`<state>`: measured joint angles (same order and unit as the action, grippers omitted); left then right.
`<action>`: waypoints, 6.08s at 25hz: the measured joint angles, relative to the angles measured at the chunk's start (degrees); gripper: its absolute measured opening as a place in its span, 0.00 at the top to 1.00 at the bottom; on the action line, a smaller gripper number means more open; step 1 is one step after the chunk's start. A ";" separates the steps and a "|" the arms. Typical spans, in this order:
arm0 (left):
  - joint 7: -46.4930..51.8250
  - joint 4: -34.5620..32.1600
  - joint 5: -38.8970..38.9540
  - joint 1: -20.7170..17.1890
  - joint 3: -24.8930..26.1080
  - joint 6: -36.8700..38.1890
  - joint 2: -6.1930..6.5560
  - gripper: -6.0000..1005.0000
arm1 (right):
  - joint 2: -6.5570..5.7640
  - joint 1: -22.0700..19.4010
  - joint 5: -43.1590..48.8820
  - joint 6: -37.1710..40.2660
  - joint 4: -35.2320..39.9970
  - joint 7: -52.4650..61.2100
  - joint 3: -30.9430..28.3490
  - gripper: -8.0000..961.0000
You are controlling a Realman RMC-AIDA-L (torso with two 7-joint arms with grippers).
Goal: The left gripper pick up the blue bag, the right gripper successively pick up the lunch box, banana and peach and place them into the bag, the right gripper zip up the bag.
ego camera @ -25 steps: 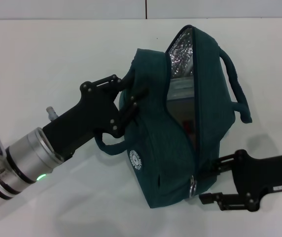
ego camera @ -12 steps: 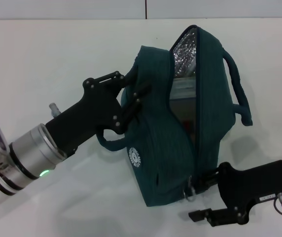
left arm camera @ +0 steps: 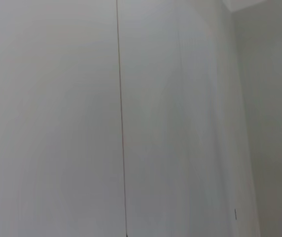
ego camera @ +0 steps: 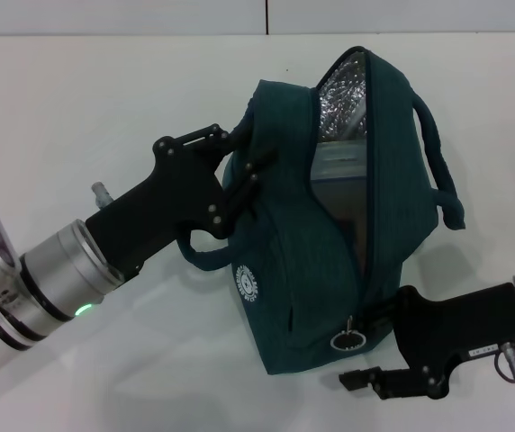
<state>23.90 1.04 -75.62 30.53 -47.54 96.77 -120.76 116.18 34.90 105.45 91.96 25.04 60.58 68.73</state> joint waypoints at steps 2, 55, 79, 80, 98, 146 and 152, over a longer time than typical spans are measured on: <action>-0.02 0.01 0.02 0.04 0.04 -0.01 0.00 0.61 | -0.08 -0.12 -0.38 -0.26 0.08 -0.13 -0.10 0.62; 3.88 0.20 2.31 -14.24 -18.23 3.25 0.36 0.19 | -0.46 -5.46 -9.95 2.87 10.55 -3.52 -0.23 0.96; 3.13 1.84 2.01 -7.45 -18.32 -1.28 0.00 0.39 | -0.30 -7.23 -17.01 3.92 9.72 -6.23 -0.19 0.96; 3.12 1.98 1.88 -7.23 -18.24 -1.28 0.00 0.40 | -0.29 -7.23 -17.13 3.90 9.70 -6.23 -0.12 0.96; 2.86 2.29 2.36 -6.80 -17.85 -3.71 0.00 0.56 | -0.18 -8.08 -21.11 4.31 7.45 -10.31 0.25 0.96; -0.31 5.95 -0.02 -2.25 -11.04 3.72 0.00 0.61 | 0.00 -8.46 -40.20 6.02 -1.28 -22.56 0.36 0.96; -0.28 8.95 -0.29 1.55 -10.49 3.66 0.00 0.39 | 0.00 -8.28 -40.33 5.93 -1.41 -22.61 0.62 0.96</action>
<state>23.63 9.99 -75.91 32.08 -58.03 100.43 -120.76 116.18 26.63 65.12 97.90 23.63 37.97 69.35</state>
